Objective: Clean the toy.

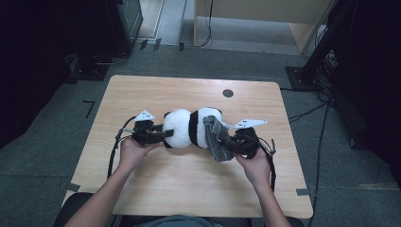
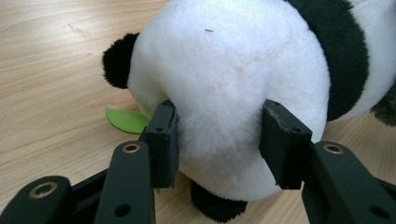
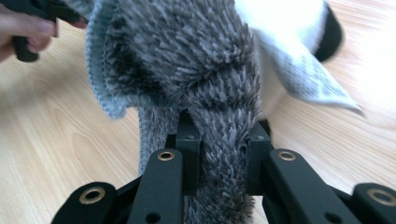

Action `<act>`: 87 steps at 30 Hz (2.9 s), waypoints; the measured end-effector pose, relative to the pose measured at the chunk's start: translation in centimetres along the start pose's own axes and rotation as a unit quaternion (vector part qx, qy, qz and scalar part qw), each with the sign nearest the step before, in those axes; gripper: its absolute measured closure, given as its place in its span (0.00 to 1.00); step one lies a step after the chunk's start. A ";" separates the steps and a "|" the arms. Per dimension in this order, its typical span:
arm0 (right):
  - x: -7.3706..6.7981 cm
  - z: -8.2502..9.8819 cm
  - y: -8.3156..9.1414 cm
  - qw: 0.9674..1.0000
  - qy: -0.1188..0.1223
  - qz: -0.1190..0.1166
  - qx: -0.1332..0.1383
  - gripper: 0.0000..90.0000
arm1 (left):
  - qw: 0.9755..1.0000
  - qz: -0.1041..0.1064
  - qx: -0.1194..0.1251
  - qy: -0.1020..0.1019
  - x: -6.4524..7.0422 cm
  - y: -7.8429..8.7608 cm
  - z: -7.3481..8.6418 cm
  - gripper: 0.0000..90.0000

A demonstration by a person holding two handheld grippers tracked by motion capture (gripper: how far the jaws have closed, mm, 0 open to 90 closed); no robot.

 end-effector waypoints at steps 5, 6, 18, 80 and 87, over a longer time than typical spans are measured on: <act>-0.9 -0.4 1.1 1.000 0.011 -0.008 0.006 0.86 | 1.000 0.001 0.001 0.005 0.0 0.0 0.0 0.58; -1.6 -0.7 1.1 1.000 0.019 -0.015 0.007 0.86 | 1.000 0.001 0.001 0.005 0.0 0.0 0.0 0.58; -8.6 -3.3 -5.7 0.991 0.099 -0.089 -0.021 0.86 | 1.000 0.005 0.004 0.012 0.0 0.0 -0.2 0.60; 5.9 2.3 1.8 0.997 -0.047 0.045 -0.038 0.85 | 1.000 -0.001 0.002 0.004 0.0 -0.3 -0.1 0.60; 1.5 -0.8 2.2 1.000 -0.001 -0.006 -0.007 0.85 | 1.000 -0.002 0.002 0.004 -0.1 -0.3 -0.1 0.57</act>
Point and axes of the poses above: each handheld gripper's, and its own axes: y roughly backward along the jaws, z roughly out of its underside, x roughly to its right, the point moved 7 cm from there along -y, roughly forward along the jaws, and after that the axes turned 3 degrees about z, right-handed, at the moved point
